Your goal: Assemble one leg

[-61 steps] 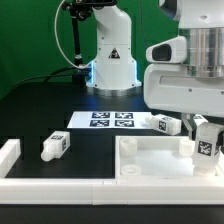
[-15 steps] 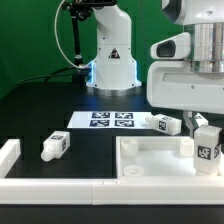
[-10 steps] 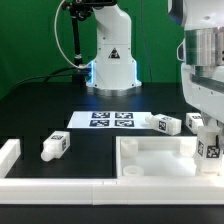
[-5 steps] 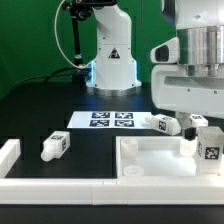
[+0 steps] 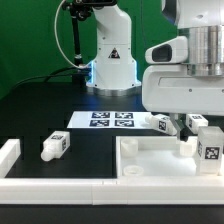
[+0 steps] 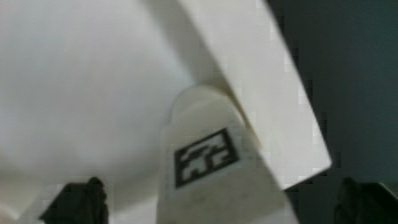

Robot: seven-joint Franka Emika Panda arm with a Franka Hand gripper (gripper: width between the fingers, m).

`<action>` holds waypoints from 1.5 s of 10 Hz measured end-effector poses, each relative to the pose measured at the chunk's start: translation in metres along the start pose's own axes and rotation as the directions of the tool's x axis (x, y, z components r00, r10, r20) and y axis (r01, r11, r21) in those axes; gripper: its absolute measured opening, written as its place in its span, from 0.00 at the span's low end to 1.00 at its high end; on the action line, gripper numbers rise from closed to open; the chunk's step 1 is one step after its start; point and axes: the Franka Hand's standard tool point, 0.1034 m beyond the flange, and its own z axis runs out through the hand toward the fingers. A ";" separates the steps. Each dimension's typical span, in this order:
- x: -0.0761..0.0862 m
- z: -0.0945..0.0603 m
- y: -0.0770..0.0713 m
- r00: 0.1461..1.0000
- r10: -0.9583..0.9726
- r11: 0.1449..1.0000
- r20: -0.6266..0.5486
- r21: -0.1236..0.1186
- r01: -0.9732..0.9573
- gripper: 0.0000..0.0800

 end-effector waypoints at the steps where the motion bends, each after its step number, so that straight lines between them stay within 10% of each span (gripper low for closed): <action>1: 0.000 0.000 -0.003 0.999 -0.036 0.999 -0.001 0.000 0.036 0.81; 4: 0.000 0.000 -0.002 0.997 0.082 0.997 0.000 0.002 -0.082 0.66; 6: 0.000 0.001 -0.001 0.979 0.206 0.979 0.001 -0.001 -0.206 0.36; 12: -0.001 0.003 -0.001 0.321 0.947 0.322 0.029 -0.059 -0.945 0.36; 14: -0.001 0.003 -0.002 0.291 0.956 0.292 0.027 -0.060 -0.954 0.36; 15: -0.001 0.003 -0.001 0.424 0.905 0.425 0.029 -0.058 -0.904 0.36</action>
Offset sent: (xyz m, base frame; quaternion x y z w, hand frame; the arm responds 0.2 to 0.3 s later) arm 0.0000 0.0000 0.0000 0.0000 0.0000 0.1296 0.9916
